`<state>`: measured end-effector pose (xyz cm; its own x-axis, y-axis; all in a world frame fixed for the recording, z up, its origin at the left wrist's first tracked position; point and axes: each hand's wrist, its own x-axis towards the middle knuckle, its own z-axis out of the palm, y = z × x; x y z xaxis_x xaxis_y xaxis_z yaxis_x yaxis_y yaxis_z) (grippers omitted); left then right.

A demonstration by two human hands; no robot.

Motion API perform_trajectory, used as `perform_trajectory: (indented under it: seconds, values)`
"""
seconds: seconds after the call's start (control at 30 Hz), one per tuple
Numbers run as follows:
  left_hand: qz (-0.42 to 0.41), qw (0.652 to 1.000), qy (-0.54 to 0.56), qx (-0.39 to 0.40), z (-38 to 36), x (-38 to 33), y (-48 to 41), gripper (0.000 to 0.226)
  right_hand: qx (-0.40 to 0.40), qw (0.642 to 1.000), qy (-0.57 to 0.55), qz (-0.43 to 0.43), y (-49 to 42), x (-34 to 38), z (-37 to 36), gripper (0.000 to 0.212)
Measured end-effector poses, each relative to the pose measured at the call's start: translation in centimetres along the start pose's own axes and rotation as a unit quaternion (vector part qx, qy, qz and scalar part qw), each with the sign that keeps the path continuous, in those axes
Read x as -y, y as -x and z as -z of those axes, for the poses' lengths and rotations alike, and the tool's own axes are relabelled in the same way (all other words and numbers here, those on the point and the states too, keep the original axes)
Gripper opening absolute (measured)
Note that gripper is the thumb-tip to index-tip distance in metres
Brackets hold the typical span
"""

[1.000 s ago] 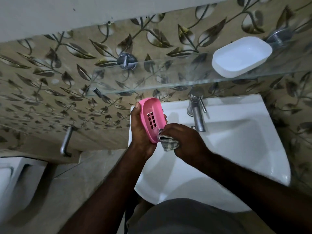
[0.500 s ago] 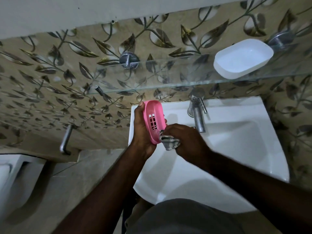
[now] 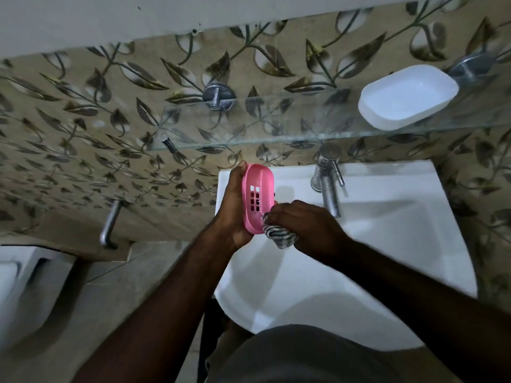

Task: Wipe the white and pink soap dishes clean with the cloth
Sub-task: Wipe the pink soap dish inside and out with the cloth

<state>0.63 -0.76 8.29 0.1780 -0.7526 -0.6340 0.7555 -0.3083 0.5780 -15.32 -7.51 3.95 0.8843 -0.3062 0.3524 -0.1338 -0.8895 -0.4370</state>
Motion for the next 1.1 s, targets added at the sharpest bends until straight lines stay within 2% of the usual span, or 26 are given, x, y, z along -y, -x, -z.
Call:
perform_trajectory:
  seconds: [0.07, 0.1, 0.17, 0.2, 0.3, 0.33, 0.37, 0.43, 0.5, 0.53, 0.6, 0.67, 0.73, 0.77, 0.83, 0.9, 0.93, 0.97, 1.0, 1.1]
  values:
    - [0.006, 1.0, -0.017, 0.005, 0.0, -0.5, 0.0, 0.064, -0.066, 0.992, -0.074, -0.079, 0.4, 2.1, -1.0, 0.04]
    - [0.008, 1.0, -0.024, 0.004, -0.1, -0.4, 0.1, 0.065, -0.088, 0.976, -0.143, -0.14, 0.6, 3.4, -1.2, 0.039]
    - [0.0, 1.0, -0.029, 0.004, -0.3, 0.1, 0.0, 0.069, -0.111, 0.905, -0.311, -0.268, 0.6, 5.4, -0.7, 0.038]
    - [-0.01, 1.0, -0.029, 0.007, -0.5, 0.4, -0.1, 0.072, -0.117, 0.878, -0.366, -0.286, 0.5, 5.9, -0.5, 0.037]
    - [-0.03, 0.999, -0.027, 0.015, -0.9, 0.8, -0.4, 0.08, -0.115, 0.862, -0.42, -0.26, 0.9, 5.7, 0.1, 0.037]
    - [-0.028, 0.999, -0.037, 0.013, -1.1, 0.8, -0.5, 0.081, -0.102, 0.871, -0.411, -0.248, 1.1, 5.2, 0.5, 0.039]
    - [-0.022, 0.999, -0.047, 0.009, -1.1, 0.8, -0.6, 0.082, -0.082, 0.905, -0.36, -0.21, 1.4, 4.3, 0.6, 0.044]
    - [-0.001, 0.998, -0.06, -0.003, -1.1, 1.1, -0.7, 0.083, -0.027, 0.983, -0.155, -0.092, 2.1, 1.6, 0.5, 0.057]
    - [0.022, 0.998, -0.066, -0.011, -0.9, 1.6, -0.8, 0.079, 0.028, 1.0, -0.006, 0.001, 2.3, -0.9, 0.5, 0.047]
    - [0.032, 0.997, -0.067, -0.01, -0.9, 1.8, -0.8, 0.076, 0.039, 0.999, 0.022, 0.023, 2.1, -1.6, 0.7, 0.04]
    - [0.047, 0.997, -0.061, 0.006, -0.9, 1.9, -0.6, 0.069, 0.037, 0.999, 0.007, 0.01, 1.6, -2.2, 1.2, 0.043]
    - [0.039, 0.998, -0.043, 0.026, -0.6, 1.9, -0.5, 0.068, -0.013, 0.991, -0.104, -0.09, 0.9, -1.7, 1.8, 0.048]
    - [0.023, 0.999, -0.017, 0.031, 0.2, 2.1, -0.7, 0.075, -0.109, 0.938, -0.237, -0.229, 0.5, -1.5, 2.3, 0.039]
    - [0.018, 0.999, -0.004, 0.033, 0.7, 2.2, -0.8, 0.077, -0.155, 0.891, -0.307, -0.298, 0.4, -1.4, 2.5, 0.034]
    - [0.001, 0.999, 0.012, 0.036, 1.2, 2.2, -0.9, 0.077, -0.205, 0.76, -0.486, -0.38, 0.7, -1.1, 2.8, 0.022]
    - [-0.008, 0.999, 0.019, 0.043, 1.4, 2.1, -0.9, 0.076, -0.204, 0.616, -0.636, -0.417, 1.2, -0.8, 2.7, 0.024]
    - [-0.011, 0.998, 0.023, 0.051, 1.4, 2.0, -1.0, 0.076, -0.193, 0.569, -0.674, -0.43, 1.4, -0.6, 2.7, 0.024]
    - [-0.016, 0.998, 0.027, 0.057, 1.4, 2.0, -1.1, 0.076, -0.179, 0.542, -0.694, -0.438, 1.5, -0.4, 2.7, 0.025]
    - [-0.023, 0.997, 0.029, 0.063, 1.3, 2.1, -1.2, 0.076, -0.162, 0.531, -0.706, -0.44, 1.6, -0.1, 2.7, 0.026]
    - [-0.046, 0.996, 0.028, 0.073, 1.4, 2.4, -1.3, 0.074, -0.127, 0.52, -0.73, -0.425, 1.8, 0.4, 2.3, 0.031]
